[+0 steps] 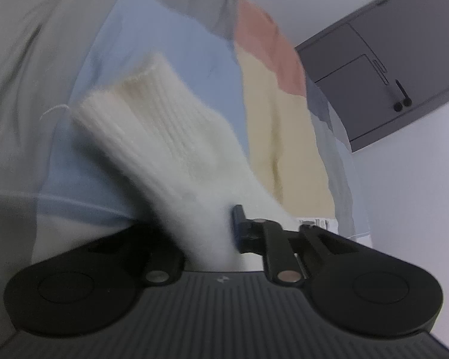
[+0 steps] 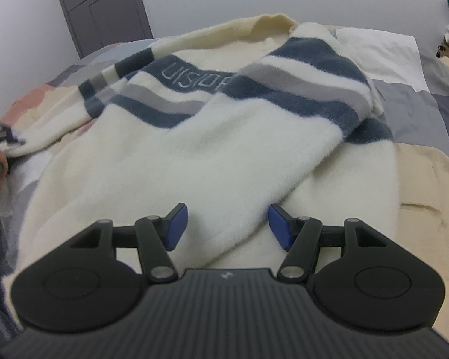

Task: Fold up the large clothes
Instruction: 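Grasp the other sleeve cuff with the left tool, then lift the sleeve with the left tool and carry it across the body, then open the left tool to release the sleeve on the body, then grasp the sweater edge with the right tool while the left tool grasps beside it, then lift the held sweater edge with both tools and fold it over the body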

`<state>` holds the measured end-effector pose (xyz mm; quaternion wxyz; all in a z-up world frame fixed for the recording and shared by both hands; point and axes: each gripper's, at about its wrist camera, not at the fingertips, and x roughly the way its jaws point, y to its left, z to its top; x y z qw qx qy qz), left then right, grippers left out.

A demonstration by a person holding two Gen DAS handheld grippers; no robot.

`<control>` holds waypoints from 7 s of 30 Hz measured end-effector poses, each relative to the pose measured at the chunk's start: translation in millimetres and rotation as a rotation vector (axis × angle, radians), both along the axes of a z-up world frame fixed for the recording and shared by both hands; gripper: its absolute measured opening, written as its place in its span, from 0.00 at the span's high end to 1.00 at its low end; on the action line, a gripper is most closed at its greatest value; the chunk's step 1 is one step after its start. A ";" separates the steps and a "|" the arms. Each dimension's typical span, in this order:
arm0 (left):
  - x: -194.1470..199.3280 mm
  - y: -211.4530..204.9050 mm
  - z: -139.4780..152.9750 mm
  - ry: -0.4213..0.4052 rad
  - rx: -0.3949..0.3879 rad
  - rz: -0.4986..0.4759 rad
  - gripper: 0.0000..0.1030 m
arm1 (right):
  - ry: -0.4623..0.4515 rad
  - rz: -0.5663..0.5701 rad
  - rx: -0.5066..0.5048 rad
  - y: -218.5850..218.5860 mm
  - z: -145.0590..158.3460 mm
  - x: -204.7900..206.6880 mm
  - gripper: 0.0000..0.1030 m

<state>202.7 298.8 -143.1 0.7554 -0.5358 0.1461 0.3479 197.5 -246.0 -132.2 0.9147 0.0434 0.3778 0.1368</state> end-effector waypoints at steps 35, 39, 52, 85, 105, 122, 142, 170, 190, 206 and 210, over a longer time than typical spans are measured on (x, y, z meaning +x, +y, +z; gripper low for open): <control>-53.5 -390.0 203.9 -0.305 1.191 -0.843 0.92 | -0.123 -0.244 0.138 -93.0 50.3 -42.4 0.40; -49.2 -424.3 177.3 -0.277 1.042 -1.048 0.92 | -0.123 -0.371 0.185 -121.7 51.7 -43.1 0.40; -24.1 -435.2 73.3 -0.081 0.680 -1.339 0.89 | -0.111 -0.449 0.310 -153.6 44.6 -43.3 0.37; -43.8 -269.9 59.5 -0.010 0.403 -1.171 0.12 | 0.084 -0.116 0.277 -61.6 5.7 -16.7 0.72; -46.2 -212.7 60.3 0.058 0.349 -1.025 0.12 | 0.070 -0.276 0.249 -88.5 17.1 -22.4 0.47; -42.1 -177.6 17.4 0.100 0.107 -0.902 0.07 | 0.322 -0.402 0.685 -120.3 -38.0 -44.9 0.14; -52.5 -193.5 1.0 -0.050 -0.141 -1.033 0.07 | 0.370 -0.329 0.625 -90.3 -42.4 -68.5 0.18; -77.9 -207.6 23.4 -0.216 -0.180 -1.112 0.80 | 0.154 -0.234 0.737 -104.1 5.2 -93.8 0.84; -225.9 -205.4 193.0 -0.592 -0.052 -1.227 0.81 | -0.181 -0.011 0.803 -145.2 172.2 -206.5 0.84; -222.1 -238.1 239.7 -0.604 0.104 -1.123 0.79 | -0.240 -0.135 0.752 -152.8 215.2 -150.3 0.83; -167.5 -242.3 219.1 -0.553 0.129 -1.069 0.79 | -0.226 -0.196 0.734 -152.6 191.6 -94.1 0.84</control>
